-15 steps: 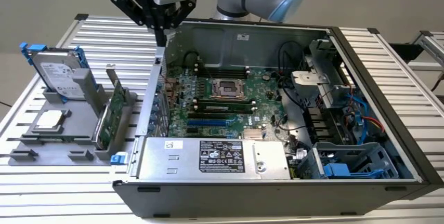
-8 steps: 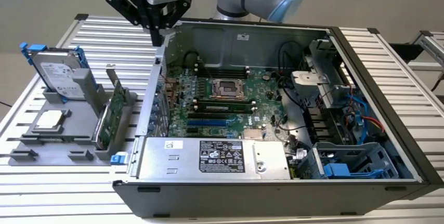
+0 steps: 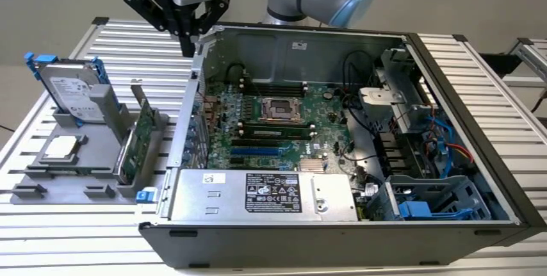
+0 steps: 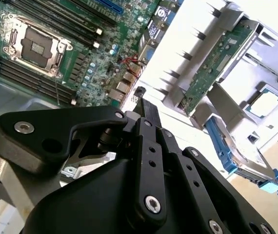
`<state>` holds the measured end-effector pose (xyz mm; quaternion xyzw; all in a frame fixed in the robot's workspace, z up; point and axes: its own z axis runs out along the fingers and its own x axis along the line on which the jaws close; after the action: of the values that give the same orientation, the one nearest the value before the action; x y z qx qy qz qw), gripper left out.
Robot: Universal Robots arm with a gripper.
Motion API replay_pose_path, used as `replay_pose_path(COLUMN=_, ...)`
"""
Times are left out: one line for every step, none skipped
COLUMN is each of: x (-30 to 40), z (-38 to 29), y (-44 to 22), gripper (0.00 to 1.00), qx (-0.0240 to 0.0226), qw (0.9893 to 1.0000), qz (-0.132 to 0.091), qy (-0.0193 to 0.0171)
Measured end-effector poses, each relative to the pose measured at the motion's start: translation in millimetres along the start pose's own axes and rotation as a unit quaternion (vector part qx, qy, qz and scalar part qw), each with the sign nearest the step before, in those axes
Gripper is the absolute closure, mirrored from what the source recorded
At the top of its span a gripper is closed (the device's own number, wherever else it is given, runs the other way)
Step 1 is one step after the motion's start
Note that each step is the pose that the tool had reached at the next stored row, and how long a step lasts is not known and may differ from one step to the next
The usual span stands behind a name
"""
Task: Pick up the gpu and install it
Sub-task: 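Reach for the gpu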
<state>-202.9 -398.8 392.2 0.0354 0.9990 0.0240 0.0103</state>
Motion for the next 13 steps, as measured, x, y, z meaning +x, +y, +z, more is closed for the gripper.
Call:
replay_pose_path(x=0.9, z=0.0, y=-0.1, gripper=1.0, qx=0.0, qw=1.0, qz=0.0, qy=-0.0001)
replay_pose_path(x=1.5, z=0.1, y=-0.1, gripper=1.0, qx=0.0, qw=1.0, qz=0.0, qy=0.0)
replay_pose_path(x=2.0, z=0.1, y=-0.1, gripper=1.0, qx=0.0, qw=1.0, qz=0.0, qy=0.0)
replay_pose_path(x=2.6, z=0.1, y=-0.2, gripper=1.0, qx=0.0, qw=1.0, qz=0.0, qy=0.0001)
replay_pose_path(x=3.5, z=0.1, y=-0.3, gripper=1.0, qx=0.0, qw=1.0, qz=0.0, qy=0.0002)
replay_pose_path(x=4.1, z=0.1, y=-0.3, gripper=1.0, qx=0.0, qw=1.0, qz=0.0, qy=0.0003)
replay_pose_path(x=4.8, z=0.1, y=-0.3, gripper=1.0, qx=0.0001, qw=1.0, qz=0.0, qy=0.0003)
replay_pose_path(x=6.2, z=0.0, y=-0.5, gripper=1.0, qx=0.0001, qw=1.0, qz=0.0, qy=0.0004)
replay_pose_path(x=7.5, z=0.0, y=-0.5, gripper=1.0, qx=0.0001, qw=1.0, qz=0.0, qy=0.0003)
replay_pose_path(x=8.2, z=0.1, y=-0.6, gripper=1.0, qx=0.0001, qw=1.0, qz=0.0, qy=0.0004)
replay_pose_path(x=8.8, z=0.2, y=-0.6, gripper=1.0, qx=0.0, qw=1.0, qz=0.0, qy=0.0004)
replay_pose_path(x=9.0, z=0.1, y=-0.6, gripper=1.0, qx=0.0001, qw=1.0, qz=0.0, qy=0.0007)
replay_pose_path(x=9.6, z=0.1, y=-0.7, gripper=1.0, qx=0.0001, qw=1.0, qz=0.0, qy=0.0008)
